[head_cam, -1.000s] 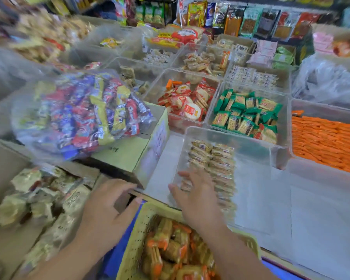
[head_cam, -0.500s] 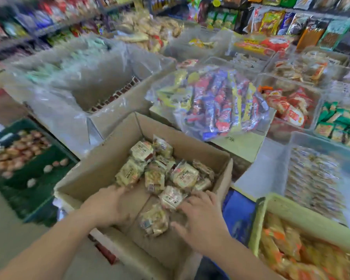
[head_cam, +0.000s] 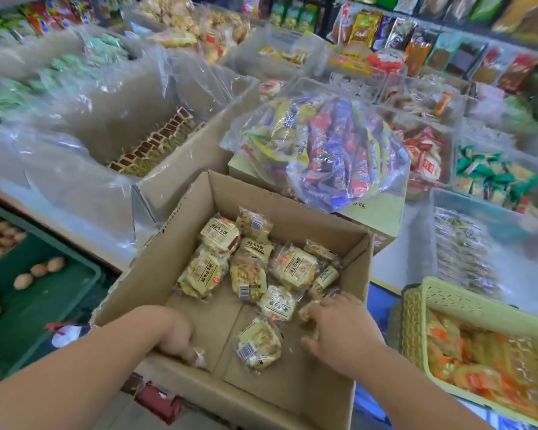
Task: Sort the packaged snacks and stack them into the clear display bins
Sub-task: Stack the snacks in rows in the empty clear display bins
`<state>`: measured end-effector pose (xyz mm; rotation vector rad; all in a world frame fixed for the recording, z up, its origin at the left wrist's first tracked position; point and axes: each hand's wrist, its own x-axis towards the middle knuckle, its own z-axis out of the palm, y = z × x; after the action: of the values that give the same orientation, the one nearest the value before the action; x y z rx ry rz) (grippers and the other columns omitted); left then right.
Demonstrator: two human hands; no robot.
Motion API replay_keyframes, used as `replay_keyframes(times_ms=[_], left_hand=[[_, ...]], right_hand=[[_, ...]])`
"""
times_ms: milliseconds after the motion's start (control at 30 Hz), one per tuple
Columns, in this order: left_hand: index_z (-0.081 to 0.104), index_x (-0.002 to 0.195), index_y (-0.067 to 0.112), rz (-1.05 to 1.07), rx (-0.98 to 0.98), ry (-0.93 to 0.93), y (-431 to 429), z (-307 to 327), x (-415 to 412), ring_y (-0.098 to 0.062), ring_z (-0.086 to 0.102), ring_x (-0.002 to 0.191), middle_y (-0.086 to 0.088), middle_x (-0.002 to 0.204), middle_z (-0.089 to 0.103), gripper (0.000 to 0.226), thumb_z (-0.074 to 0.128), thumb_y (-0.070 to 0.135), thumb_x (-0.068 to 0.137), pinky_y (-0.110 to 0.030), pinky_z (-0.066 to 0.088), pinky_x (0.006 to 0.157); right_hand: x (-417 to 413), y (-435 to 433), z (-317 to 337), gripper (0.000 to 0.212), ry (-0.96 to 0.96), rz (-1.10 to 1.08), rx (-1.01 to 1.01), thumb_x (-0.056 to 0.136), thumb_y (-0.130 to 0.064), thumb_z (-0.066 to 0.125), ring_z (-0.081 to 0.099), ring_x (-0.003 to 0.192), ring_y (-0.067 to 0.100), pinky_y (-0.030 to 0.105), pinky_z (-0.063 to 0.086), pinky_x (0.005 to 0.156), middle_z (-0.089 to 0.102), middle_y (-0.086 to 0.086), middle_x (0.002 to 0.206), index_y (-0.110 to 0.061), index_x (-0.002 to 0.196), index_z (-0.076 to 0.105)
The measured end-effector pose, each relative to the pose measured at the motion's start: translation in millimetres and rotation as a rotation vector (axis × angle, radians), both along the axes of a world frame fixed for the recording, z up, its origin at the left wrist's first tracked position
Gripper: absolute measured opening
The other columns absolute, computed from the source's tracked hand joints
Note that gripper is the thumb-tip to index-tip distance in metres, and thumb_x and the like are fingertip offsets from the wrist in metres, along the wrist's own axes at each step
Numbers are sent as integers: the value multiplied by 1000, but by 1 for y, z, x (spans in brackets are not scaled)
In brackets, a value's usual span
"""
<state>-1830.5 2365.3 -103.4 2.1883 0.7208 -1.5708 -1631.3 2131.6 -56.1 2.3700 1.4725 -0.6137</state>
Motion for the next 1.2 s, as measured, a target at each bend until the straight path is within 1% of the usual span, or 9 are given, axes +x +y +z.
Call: replay_keyframes(times_ms=[133, 267, 467, 567, 700, 800, 867, 1000, 1200], left_hand=[[69, 118, 16, -25, -16, -89, 2, -2, 1, -25, 58, 90, -8, 115, 70, 71, 61, 75, 80, -34, 43, 75], [71, 97, 21, 18, 105, -364, 15, 3, 7, -20, 58, 81, 3, 90, 66, 58, 72, 71, 69, -31, 48, 70], [49, 143, 30, 111, 194, -653, 44, 5, 25, -22, 59, 117, -1, 132, 58, 96, 91, 56, 60, -29, 48, 90], [31, 158, 29, 69, 198, -626, 51, -3, 32, -26, 55, 129, -2, 148, 42, 119, 96, 43, 60, -30, 46, 102], [13, 163, 33, 40, 246, -575, 49, -16, 42, -33, 58, 124, -9, 164, 9, 120, 89, 19, 71, -39, 51, 100], [8, 162, 38, 38, 301, -576, 49, -23, 47, -33, 58, 116, -13, 167, -9, 113, 78, 10, 77, -38, 53, 94], [6, 161, 40, 2, 362, -559, 49, -27, 47, -32, 57, 114, -16, 167, -4, 110, 74, 12, 79, -39, 53, 92], [10, 158, 32, -195, 508, -542, 44, -36, 48, -33, 46, 126, -13, 151, 34, 108, 79, 31, 76, -42, 44, 101], [17, 153, 24, -232, 443, -531, 38, -49, 49, -31, 40, 130, -10, 141, 43, 120, 87, 58, 62, -42, 40, 104]], right_hand=[[-10, 34, -18, 55, 211, -196, -108, 91, -68, 52, 55, 106, 27, 40, 51, 88, 55, 6, 112, -18, 115, 55], [-15, 53, -42, 77, 143, -294, -186, 92, -69, 50, 33, 137, 42, 48, 41, 108, 35, 18, 151, -13, 144, 43], [-9, 62, -49, 63, 138, -338, -59, 87, -42, 75, 37, 135, 35, 42, 44, 110, 31, 10, 149, -15, 138, 50], [-1, 55, -50, 47, 152, -182, -96, 89, -15, 66, 41, 134, 35, 39, 42, 109, 37, 11, 145, -14, 134, 54], [11, 46, -55, 51, -13, 77, -229, 94, -12, 56, 28, 145, 33, 48, 27, 117, 39, 10, 154, -23, 143, 50], [15, 50, -54, 35, -120, 103, -224, 96, -14, 52, 39, 132, 32, 46, 33, 106, 57, 7, 136, -21, 129, 62], [17, 55, -50, 27, -148, 92, -211, 94, -12, 51, 46, 121, 32, 45, 36, 98, 63, 6, 120, -19, 115, 68], [20, 57, -45, 24, -80, 93, -188, 92, -11, 52, 50, 113, 32, 45, 40, 93, 64, 7, 113, -19, 110, 66], [4, 51, -53, 57, 120, 98, -284, 88, -4, 58, 50, 117, 33, 47, 45, 99, 59, 10, 126, -21, 141, 45]])
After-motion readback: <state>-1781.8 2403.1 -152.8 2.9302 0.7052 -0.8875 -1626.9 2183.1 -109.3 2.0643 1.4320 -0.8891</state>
